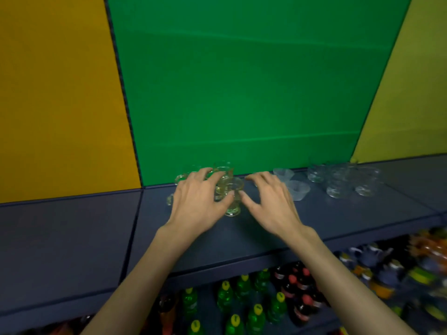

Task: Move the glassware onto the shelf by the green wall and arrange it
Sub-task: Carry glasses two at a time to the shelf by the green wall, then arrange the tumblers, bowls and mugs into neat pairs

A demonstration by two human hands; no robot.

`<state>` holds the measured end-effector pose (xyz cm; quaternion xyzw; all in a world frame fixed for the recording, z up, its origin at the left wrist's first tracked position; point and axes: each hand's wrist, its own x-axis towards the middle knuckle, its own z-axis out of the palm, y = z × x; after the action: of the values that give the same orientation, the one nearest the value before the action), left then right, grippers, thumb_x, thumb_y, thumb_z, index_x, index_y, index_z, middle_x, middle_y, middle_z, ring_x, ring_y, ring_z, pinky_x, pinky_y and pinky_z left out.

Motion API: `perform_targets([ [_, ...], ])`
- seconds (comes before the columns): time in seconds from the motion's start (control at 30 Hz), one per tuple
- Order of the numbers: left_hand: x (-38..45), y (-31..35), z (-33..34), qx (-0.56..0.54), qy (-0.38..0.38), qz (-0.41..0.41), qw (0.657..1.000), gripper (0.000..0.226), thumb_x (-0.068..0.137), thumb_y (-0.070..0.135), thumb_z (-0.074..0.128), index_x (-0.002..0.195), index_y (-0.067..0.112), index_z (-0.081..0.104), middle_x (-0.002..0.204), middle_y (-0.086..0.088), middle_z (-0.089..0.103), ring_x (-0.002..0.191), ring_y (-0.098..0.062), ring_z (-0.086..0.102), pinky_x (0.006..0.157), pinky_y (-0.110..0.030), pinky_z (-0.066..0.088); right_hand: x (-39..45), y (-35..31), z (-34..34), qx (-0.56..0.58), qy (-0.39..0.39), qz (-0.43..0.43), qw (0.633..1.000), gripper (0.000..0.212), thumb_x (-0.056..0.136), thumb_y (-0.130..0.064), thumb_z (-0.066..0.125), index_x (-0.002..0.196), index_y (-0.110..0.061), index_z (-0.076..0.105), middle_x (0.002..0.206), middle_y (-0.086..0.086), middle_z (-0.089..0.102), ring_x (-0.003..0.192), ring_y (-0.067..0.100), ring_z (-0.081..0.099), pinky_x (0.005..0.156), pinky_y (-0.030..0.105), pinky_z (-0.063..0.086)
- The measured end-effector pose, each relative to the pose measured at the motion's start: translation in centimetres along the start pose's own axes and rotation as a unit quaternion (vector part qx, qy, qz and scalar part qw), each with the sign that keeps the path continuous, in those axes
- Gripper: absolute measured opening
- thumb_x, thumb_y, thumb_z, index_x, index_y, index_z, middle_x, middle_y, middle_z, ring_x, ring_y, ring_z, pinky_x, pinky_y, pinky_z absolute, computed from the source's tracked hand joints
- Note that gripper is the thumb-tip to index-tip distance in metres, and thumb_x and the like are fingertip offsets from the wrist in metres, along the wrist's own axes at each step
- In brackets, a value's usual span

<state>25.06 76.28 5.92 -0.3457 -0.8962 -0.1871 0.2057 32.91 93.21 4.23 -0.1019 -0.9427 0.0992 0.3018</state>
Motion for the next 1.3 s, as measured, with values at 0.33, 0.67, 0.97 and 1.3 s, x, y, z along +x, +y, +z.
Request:
perform_targets([
  [0.33, 2.1, 18.2, 5.0, 0.021, -0.043, 0.030, 0.998, 0.062, 0.088, 0.061, 0.050, 0.141, 0.029, 0.052, 0.142, -0.003, 0.053, 0.127, -0.029, 0.051, 0.099, -0.042, 0.042, -5.0, 16.7, -9.6, -0.042, -0.029, 0.042, 0.998, 0.044, 0.091, -0.044, 0.058, 0.128, -0.021, 0.059, 0.127, 0.003, 0.058, 0.120, 0.027, 0.053, 0.096, 0.040, 0.042],
  [0.67, 4.8, 31.3, 9.5, 0.035, -0.059, -0.013, 0.998, 0.067, 0.090, 0.062, 0.047, 0.147, 0.028, 0.045, 0.150, -0.006, 0.047, 0.135, -0.030, 0.044, 0.108, -0.048, 0.039, -6.9, 30.1, -15.2, -0.040, -0.053, 0.037, 0.997, 0.043, 0.092, -0.047, 0.055, 0.129, -0.024, 0.057, 0.130, -0.001, 0.056, 0.121, 0.024, 0.051, 0.096, 0.038, 0.040],
  [0.97, 9.7, 33.8, 12.2, 0.074, -0.072, -0.047, 0.994, 0.065, 0.089, 0.063, 0.049, 0.145, 0.028, 0.048, 0.147, -0.008, 0.049, 0.131, -0.032, 0.048, 0.104, -0.048, 0.041, -2.7, 35.8, -14.3, -0.020, -0.067, 0.025, 0.997, 0.049, 0.092, -0.049, 0.055, 0.133, -0.023, 0.055, 0.135, 0.001, 0.055, 0.123, 0.025, 0.051, 0.097, 0.039, 0.043],
  [1.3, 19.8, 32.5, 17.2, 0.046, -0.080, -0.102, 0.990, 0.071, 0.088, 0.065, 0.050, 0.147, 0.025, 0.047, 0.143, -0.011, 0.053, 0.128, -0.035, 0.051, 0.101, -0.048, 0.044, 6.3, 41.1, -12.7, -0.054, -0.091, 0.024, 0.994, 0.054, 0.092, -0.051, 0.055, 0.137, -0.021, 0.052, 0.136, 0.005, 0.054, 0.121, 0.027, 0.054, 0.091, 0.038, 0.045],
])
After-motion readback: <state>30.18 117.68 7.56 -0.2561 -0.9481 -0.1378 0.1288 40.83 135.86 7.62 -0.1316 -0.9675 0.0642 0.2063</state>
